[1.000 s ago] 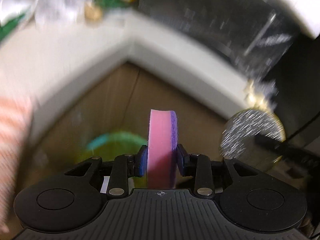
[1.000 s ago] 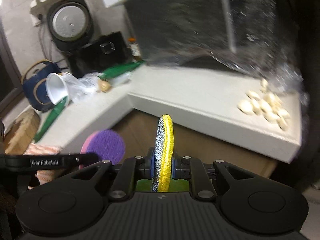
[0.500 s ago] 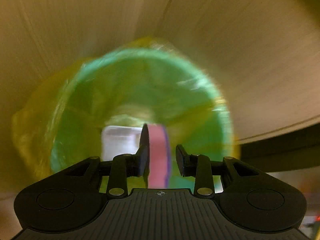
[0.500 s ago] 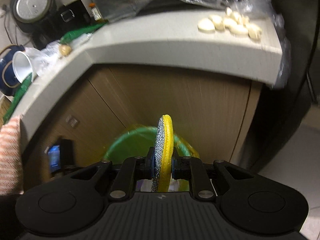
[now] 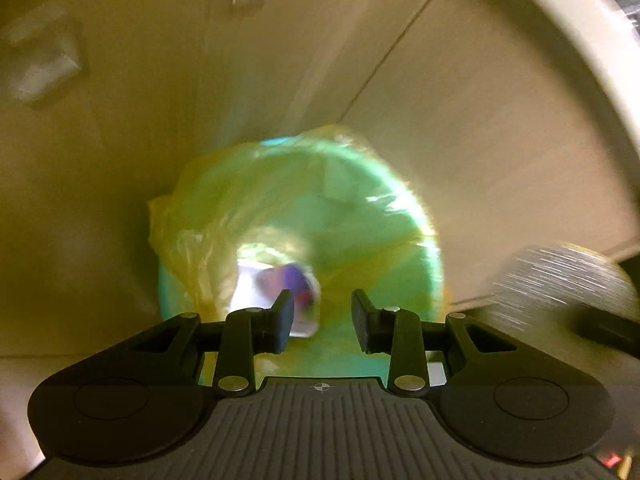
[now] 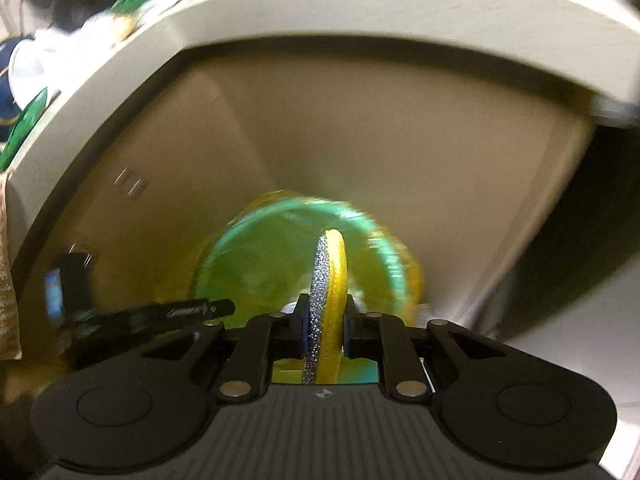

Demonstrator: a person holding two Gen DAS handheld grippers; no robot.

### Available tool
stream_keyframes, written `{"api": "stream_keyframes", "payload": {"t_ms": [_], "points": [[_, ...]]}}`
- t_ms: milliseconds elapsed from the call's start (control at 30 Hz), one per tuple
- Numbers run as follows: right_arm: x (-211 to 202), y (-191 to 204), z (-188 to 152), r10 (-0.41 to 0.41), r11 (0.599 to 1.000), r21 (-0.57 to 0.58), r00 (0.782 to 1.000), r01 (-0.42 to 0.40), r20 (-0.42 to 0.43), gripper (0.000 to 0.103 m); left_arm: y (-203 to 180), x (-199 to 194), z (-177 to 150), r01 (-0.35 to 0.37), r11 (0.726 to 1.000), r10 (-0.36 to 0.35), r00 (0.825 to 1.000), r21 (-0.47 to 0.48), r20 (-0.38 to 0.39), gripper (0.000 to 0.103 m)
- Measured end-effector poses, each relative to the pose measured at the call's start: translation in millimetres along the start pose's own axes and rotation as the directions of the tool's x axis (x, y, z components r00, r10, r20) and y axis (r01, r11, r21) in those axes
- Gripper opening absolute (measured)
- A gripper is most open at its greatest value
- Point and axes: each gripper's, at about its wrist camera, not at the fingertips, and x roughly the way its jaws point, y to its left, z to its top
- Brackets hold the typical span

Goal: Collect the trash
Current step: 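Open the right tool over the bin to drop the scrubber pad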

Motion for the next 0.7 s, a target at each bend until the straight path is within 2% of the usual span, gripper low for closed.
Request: {"api": "stream_keyframes", "payload": {"t_ms": [100, 200, 333, 433, 567, 700], "points": [[42, 19, 12, 0.037, 0.997, -0.058, 0.998, -0.041, -0.058, 0.014, -1, -36, -4, 0.045, 0.999, -0.045, 0.999, 0.014, 0.028, 0.035], [86, 40, 20, 0.080, 0.988, -0.118, 0.988, -0.095, -0.129, 0.016, 4, -59, -7, 0.052, 0.998, -0.053, 0.998, 0.020, 0.042, 0.035], [122, 58, 28, 0.046, 0.986, -0.151, 0.981, -0.075, -0.186, 0.022, 15, -76, -8, 0.067, 0.998, -0.067, 0.997, 0.003, 0.046, 0.035], [120, 60, 31, 0.029, 0.986, -0.156, 0.984, -0.057, -0.176, 0.028, 21, -85, -10, 0.065, 0.998, -0.065, 0.997, 0.000, 0.039, 0.035], [106, 51, 35, 0.011, 0.989, -0.144, 0.985, -0.036, -0.173, 0.028, 16, -87, -9, 0.085, 0.996, -0.086, 0.996, 0.009, 0.023, 0.035], [79, 38, 42, -0.024, 0.993, -0.119, 0.987, 0.005, -0.161, 0.028, -5, -103, 2, 0.112, 0.992, -0.115, 0.993, 0.062, 0.039, 0.035]]}}
